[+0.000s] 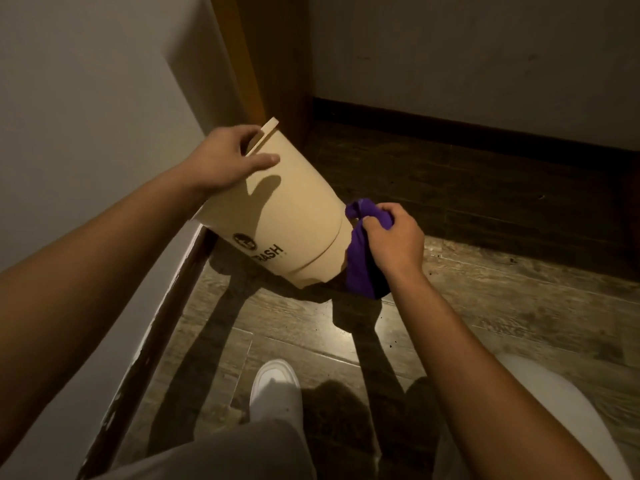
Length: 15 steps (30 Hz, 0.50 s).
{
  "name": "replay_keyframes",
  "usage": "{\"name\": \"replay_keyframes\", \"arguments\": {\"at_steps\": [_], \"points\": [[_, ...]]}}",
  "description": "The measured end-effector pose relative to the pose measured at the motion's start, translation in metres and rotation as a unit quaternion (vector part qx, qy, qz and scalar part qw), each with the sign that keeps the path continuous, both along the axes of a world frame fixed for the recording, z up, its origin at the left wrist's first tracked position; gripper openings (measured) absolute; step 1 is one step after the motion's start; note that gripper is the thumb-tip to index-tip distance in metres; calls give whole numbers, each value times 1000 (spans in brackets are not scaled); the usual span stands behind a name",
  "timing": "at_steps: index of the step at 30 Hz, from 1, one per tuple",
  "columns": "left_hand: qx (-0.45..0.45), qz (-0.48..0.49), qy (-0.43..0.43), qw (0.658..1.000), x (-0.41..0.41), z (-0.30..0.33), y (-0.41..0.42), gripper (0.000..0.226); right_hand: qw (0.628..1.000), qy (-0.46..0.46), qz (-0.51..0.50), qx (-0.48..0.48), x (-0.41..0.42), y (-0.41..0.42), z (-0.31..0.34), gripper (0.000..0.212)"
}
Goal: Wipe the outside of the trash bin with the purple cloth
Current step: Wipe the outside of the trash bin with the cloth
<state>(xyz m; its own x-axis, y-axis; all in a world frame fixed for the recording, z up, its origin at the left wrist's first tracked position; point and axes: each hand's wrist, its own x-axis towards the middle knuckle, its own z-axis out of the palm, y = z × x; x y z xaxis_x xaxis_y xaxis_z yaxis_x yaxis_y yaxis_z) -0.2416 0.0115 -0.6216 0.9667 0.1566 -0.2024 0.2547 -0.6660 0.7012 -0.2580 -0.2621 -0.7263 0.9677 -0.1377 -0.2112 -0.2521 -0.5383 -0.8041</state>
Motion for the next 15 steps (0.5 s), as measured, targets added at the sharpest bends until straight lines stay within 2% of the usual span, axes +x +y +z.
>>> {"name": "replay_keyframes", "arguments": {"at_steps": [4,9,11,13,15], "points": [[75,37,-66,994,-23,-30,-7,35,999,-28,15,-33,-16,16,-21,33],[100,45,-77,991,-10,-29,-20,36,993,-30,78,-78,-68,40,-65,28],[102,61,-69,991,-4,-26,-18,36,974,-19,182,-131,-87,37,-84,28],[97,79,-66,990,-1,-25,-17,36,952,33,259,-158,-95,30,-96,29],[99,80,-76,989,0,-26,-14,37,960,68,234,-140,-90,27,-89,27]]}}
